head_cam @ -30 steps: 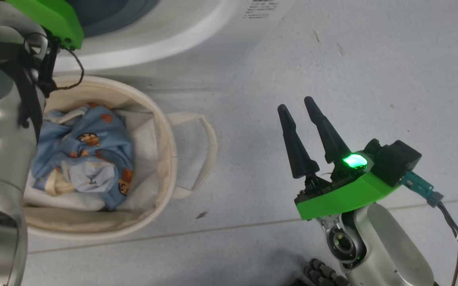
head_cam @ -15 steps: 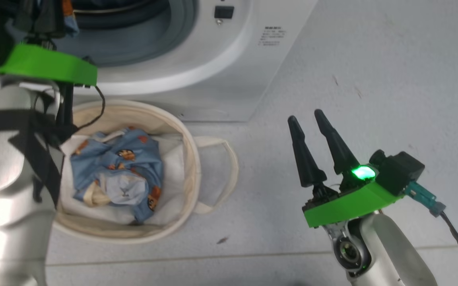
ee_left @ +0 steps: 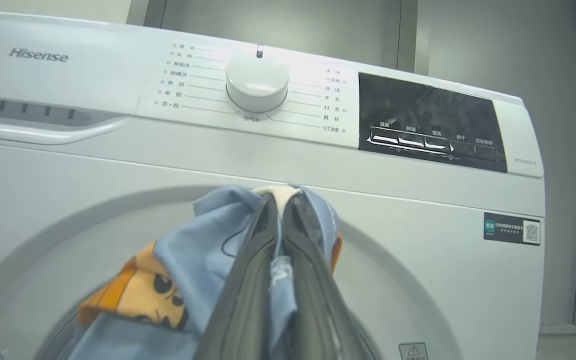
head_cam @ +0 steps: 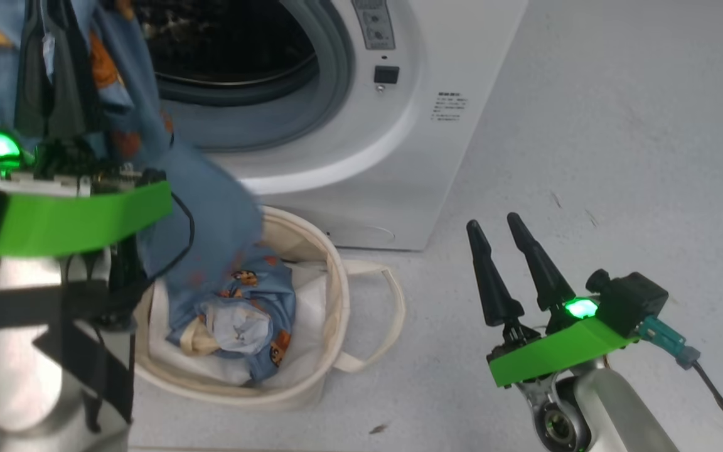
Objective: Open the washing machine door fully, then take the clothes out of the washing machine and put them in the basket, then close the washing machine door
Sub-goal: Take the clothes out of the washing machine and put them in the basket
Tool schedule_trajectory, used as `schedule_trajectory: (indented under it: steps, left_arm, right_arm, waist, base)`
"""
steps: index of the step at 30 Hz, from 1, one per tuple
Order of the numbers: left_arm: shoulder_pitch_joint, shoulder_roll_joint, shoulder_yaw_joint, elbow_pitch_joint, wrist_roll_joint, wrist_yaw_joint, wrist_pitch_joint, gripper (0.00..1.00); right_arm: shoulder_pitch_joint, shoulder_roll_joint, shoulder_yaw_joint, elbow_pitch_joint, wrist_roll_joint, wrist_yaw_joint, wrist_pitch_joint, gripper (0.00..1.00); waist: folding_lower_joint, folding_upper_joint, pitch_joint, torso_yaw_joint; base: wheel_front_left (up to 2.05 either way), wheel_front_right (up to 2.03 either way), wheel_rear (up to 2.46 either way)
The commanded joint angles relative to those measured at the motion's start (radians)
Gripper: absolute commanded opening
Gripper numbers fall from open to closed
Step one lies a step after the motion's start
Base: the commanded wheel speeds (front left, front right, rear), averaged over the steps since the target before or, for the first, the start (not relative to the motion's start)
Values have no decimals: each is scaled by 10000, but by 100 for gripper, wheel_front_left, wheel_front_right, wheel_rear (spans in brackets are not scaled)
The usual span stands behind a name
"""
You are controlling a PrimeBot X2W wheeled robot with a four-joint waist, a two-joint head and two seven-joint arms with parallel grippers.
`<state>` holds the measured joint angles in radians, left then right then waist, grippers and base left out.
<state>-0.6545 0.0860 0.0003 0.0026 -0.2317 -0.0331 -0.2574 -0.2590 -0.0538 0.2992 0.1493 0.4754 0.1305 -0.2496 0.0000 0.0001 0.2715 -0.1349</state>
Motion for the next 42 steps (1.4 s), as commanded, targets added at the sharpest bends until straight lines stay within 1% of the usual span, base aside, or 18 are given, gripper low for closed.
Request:
schedule_trajectory:
  steps: [1, 4, 8, 17, 23, 32, 42]
  left_arm:
    - [34, 127, 335, -626, 138, -78, -43, 0]
    - [556, -27, 344, -1090, 282, -121, -43, 0]
    - [1192, -145, 423, -1344, 356, -91, -43, 0]
    - [2378, -236, 873, -1052, 525, -102, -43, 0]
    - [3080, -302, 728, -569, 671, -306, -43, 0]
    - [3169, -348, 372, 419, 916, -342, -43, 0]
    - [2863, -355, 174, 1116, 1017, -374, -43, 0]
  right_arm:
    - [63, 36, 155, -246, -87, 2, -122, 100]
    - [163, 36, 154, -186, -115, 2, -122, 100]
    - [267, 36, 110, -118, -157, 2, -122, 100]
    - [320, 36, 103, -123, -154, 2, -122, 100]
    - [279, 36, 76, -91, -184, 2, -122, 100]
    - [182, 36, 115, -19, -391, 2, -122, 100]
    - [9, 36, 140, -96, -505, 2, -122, 100]
  waist:
    - [0, -1, -185, 141]
    - [0, -1, -330, 223]
    - [0, -1, -449, 312]
    - [0, -1, -423, 471]
    - [0, -1, -284, 563]
    - [0, -1, 38, 760]
    - [0, -1, 676, 715]
  base:
    - [0, 0, 0]
    - [0, 0, 0]
    - [0, 0, 0]
    - [0, 0, 0]
    - [0, 0, 0]
    - [0, 0, 0]
    - [0, 0, 0]
